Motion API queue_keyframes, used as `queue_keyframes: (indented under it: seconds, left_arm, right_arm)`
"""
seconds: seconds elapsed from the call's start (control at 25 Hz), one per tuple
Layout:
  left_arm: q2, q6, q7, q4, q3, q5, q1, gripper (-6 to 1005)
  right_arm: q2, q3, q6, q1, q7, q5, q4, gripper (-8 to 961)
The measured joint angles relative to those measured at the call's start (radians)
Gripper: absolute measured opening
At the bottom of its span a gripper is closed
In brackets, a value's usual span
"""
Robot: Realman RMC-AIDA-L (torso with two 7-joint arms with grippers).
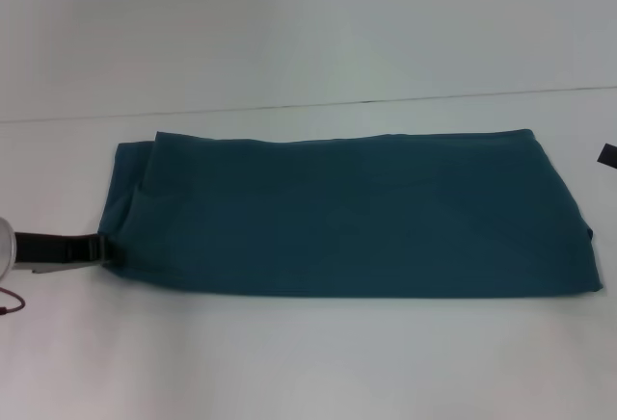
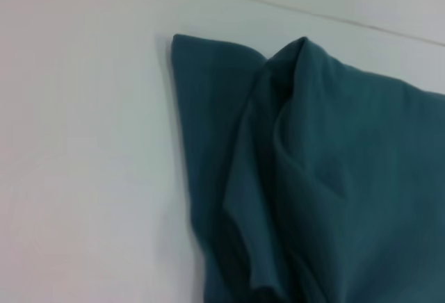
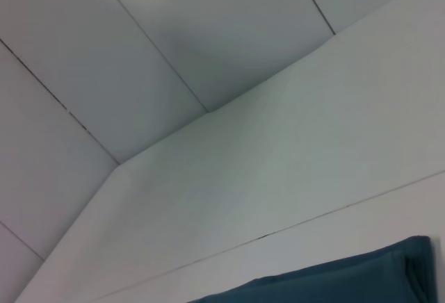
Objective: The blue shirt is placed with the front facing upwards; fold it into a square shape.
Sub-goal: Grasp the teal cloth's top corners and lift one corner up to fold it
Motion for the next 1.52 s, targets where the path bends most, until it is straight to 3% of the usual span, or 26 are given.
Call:
queue_keyframes:
  seconds: [0.28, 0.52, 0.8, 0.92, 1.12, 1.52]
  left_arm:
    - [-0.001, 0.013, 0.052, 0.009, 0.000, -0.141, 0.037, 37]
    - [-0.008, 0.034, 0.094, -0.001, 0.000, -0.226, 0.049, 37]
    - [-0.010, 0.049, 0.140, -0.012, 0.000, -0.315, 0.055, 37]
    - [-0.010, 0.051, 0.155, -0.020, 0.000, -0.339, 0.055, 37]
    - [-0.010, 0.046, 0.170, -0.027, 0.000, -0.352, 0.053, 37]
    - [-0.008, 0.116, 0.263, -0.029, -0.022, -0.484, 0.068, 38]
  right_arm:
    - [0.017, 0.000, 0.004, 0.008, -0.096, 0.000, 0.032, 734]
    - [0.053, 0.000, 0.027, 0.016, -0.200, 0.006, 0.048, 726]
    - [0.076, -0.001, 0.074, 0.024, -0.283, 0.009, 0.065, 731]
    - [0.079, -0.001, 0.088, 0.030, -0.308, 0.010, 0.075, 686]
    - [0.082, 0.000, 0.141, 0.032, -0.329, 0.013, 0.086, 473]
    - [0.084, -0.001, 0.182, 0.057, -0.442, 0.049, 0.159, 241]
